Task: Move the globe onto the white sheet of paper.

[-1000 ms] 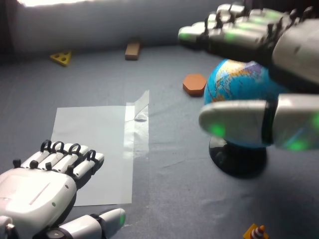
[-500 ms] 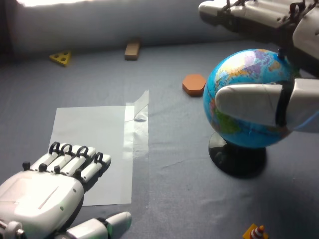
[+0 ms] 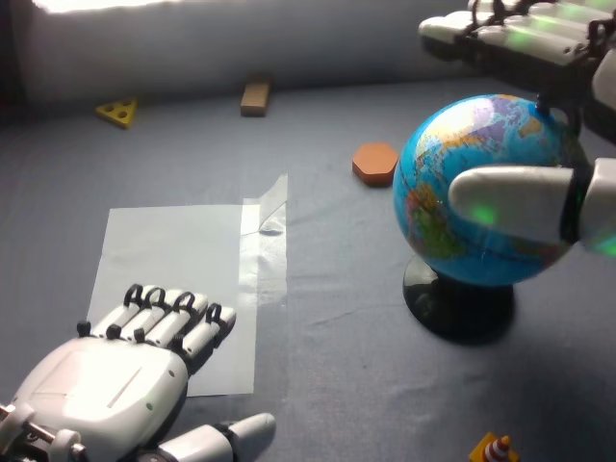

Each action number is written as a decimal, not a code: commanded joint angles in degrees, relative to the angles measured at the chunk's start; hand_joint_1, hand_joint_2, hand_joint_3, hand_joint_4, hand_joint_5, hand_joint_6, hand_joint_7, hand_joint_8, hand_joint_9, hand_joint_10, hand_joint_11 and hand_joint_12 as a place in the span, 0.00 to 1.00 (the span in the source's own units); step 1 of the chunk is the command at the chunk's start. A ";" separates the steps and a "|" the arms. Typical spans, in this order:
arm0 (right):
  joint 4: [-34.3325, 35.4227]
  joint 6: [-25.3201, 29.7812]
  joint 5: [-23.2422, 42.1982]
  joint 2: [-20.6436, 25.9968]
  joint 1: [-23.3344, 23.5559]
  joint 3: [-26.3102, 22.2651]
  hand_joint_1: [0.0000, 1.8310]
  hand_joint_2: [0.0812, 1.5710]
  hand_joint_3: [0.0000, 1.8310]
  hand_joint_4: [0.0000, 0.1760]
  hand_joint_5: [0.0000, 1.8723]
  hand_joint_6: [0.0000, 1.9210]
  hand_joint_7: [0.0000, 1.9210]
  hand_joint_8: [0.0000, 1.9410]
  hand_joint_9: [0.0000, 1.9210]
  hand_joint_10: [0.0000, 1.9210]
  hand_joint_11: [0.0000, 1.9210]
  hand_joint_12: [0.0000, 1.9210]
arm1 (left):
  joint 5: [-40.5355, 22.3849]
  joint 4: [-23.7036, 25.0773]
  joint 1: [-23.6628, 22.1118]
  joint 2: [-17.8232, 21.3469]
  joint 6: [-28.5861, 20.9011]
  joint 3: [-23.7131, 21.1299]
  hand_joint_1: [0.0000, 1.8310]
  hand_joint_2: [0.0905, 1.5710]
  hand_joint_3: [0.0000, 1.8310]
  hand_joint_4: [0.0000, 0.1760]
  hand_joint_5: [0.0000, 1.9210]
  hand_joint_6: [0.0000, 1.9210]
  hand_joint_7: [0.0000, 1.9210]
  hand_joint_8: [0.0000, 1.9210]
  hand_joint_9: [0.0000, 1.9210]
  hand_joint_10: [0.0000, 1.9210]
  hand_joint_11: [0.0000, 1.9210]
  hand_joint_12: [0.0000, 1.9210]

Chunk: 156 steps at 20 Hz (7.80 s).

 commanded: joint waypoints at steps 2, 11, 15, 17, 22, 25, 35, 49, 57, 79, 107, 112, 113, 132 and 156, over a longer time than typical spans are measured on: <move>-1.97 0.65 -10.05 0.83 -0.60 0.75 0.00 0.69 0.00 0.00 0.07 0.00 0.08 0.00 0.05 0.00 0.01 0.01 | -5.72 3.12 -0.29 -0.22 -0.88 0.61 0.00 0.71 0.00 0.21 0.04 0.00 0.02 0.00 0.00 0.00 0.00 0.00; -1.97 4.24 -12.81 2.06 -3.84 3.08 0.00 0.69 0.00 0.00 0.08 0.00 0.09 0.00 0.05 0.00 0.00 0.01 | -4.79 8.48 1.81 -1.52 -4.98 3.38 0.00 0.71 0.00 0.20 0.04 0.00 0.02 0.00 0.00 0.00 0.00 0.00; -1.97 5.03 -11.18 3.18 -5.81 5.42 0.00 0.70 0.01 0.00 0.08 0.00 0.09 0.00 0.05 0.00 0.00 0.01 | -5.48 6.70 1.50 -1.41 -5.67 4.75 0.00 0.71 0.00 0.20 0.04 0.00 0.01 0.00 0.00 0.00 0.00 0.00; -1.97 6.07 -9.68 3.50 -6.80 7.22 0.00 0.70 0.01 0.00 0.08 0.00 0.09 0.00 0.05 0.00 0.00 0.01 | -6.07 7.02 1.88 -0.93 -6.35 5.04 0.00 0.71 0.00 0.19 0.04 0.00 0.00 0.00 0.00 0.00 0.00 0.00; -1.97 14.80 -1.56 5.57 -7.93 12.81 0.00 0.70 0.00 0.00 0.09 0.01 0.09 0.00 0.06 0.00 0.00 0.01 | -6.52 7.49 3.85 -0.22 -8.36 5.62 0.00 0.71 0.00 0.19 0.04 0.00 0.00 0.00 0.00 0.00 0.00 0.00; -1.97 19.31 3.89 5.76 -7.60 14.90 0.00 0.70 0.00 0.00 0.09 0.01 0.10 0.00 0.06 0.00 0.00 0.01 | -7.18 8.19 6.05 0.17 -10.13 6.04 0.00 0.71 0.00 0.19 0.04 0.00 0.00 0.00 0.00 0.00 0.00 0.00; -1.97 -7.28 44.10 -0.66 -2.60 20.03 0.00 0.70 0.00 0.00 0.11 0.01 0.11 0.01 0.06 0.01 0.02 0.01 | -6.01 9.04 6.52 0.54 -11.24 7.06 0.00 0.71 0.00 0.18 0.04 0.00 0.00 0.00 0.00 0.00 0.00 0.00; 80.00 -103.90 74.36 -7.00 -5.93 34.64 0.00 0.70 0.00 0.00 0.11 0.01 0.10 0.00 0.07 0.01 0.03 0.02 | -4.42 10.01 6.95 0.76 -12.66 8.78 0.00 0.70 0.00 0.17 0.04 0.00 0.00 0.00 0.00 0.00 0.00 0.00; 78.97 -105.99 82.55 -14.52 -3.90 43.11 0.00 0.70 0.00 0.00 0.09 0.00 0.08 0.00 0.06 0.00 0.00 0.02 | -3.50 10.35 6.90 0.88 -13.50 8.99 0.00 0.70 0.00 0.17 0.04 0.00 0.00 0.00 0.00 0.00 0.00 0.00; 76.46 -103.54 72.53 -24.65 -1.60 44.42 0.00 0.70 0.00 0.00 0.12 0.01 0.10 0.00 0.08 0.00 0.00 0.15 | -3.22 10.75 7.23 1.51 -14.62 9.10 0.00 0.70 0.00 0.17 0.04 0.00 0.00 0.00 0.00 0.00 0.00 0.00; 64.78 -92.28 63.27 -37.88 1.28 44.13 0.00 0.70 0.00 0.00 0.09 0.00 0.08 0.00 0.08 0.00 0.00 0.11 | -3.23 10.93 7.84 1.92 -15.73 8.99 0.00 0.70 0.00 0.17 0.05 0.00 0.01 0.00 0.00 0.00 0.00 0.00; 62.65 -89.78 59.44 -41.86 2.10 44.13 0.00 0.70 0.00 0.00 0.09 0.00 0.09 0.00 0.08 0.00 0.00 0.16 | -3.23 10.84 8.05 2.02 -15.75 8.95 0.00 0.70 0.00 0.17 0.05 0.00 0.01 0.00 0.00 0.00 0.00 0.00; 62.58 -89.57 58.38 -42.79 2.36 44.13 0.00 0.70 0.00 0.00 0.09 0.00 0.09 0.00 0.08 0.00 0.00 0.13 | -3.23 10.84 8.14 2.06 -15.96 8.93 0.00 0.70 0.00 0.17 0.05 0.00 0.01 0.00 0.00 0.00 0.00 0.00; 59.70 -87.98 46.76 -54.32 5.75 44.74 0.00 0.71 0.00 0.00 0.10 0.00 0.09 0.00 0.09 0.00 0.00 0.16 | -3.24 10.37 10.45 2.90 -17.70 8.78 0.00 0.70 0.00 0.16 0.05 0.00 0.01 0.00 0.00 0.00 0.00 0.00; 59.57 -72.53 49.96 -31.33 9.28 25.01 0.00 0.71 0.00 0.00 0.10 0.00 0.10 0.00 0.09 0.00 0.00 0.16 | -1.00 5.18 8.44 6.22 -14.49 2.35 0.00 0.70 0.00 0.16 0.05 0.00 0.01 0.00 0.00 0.00 0.00 0.00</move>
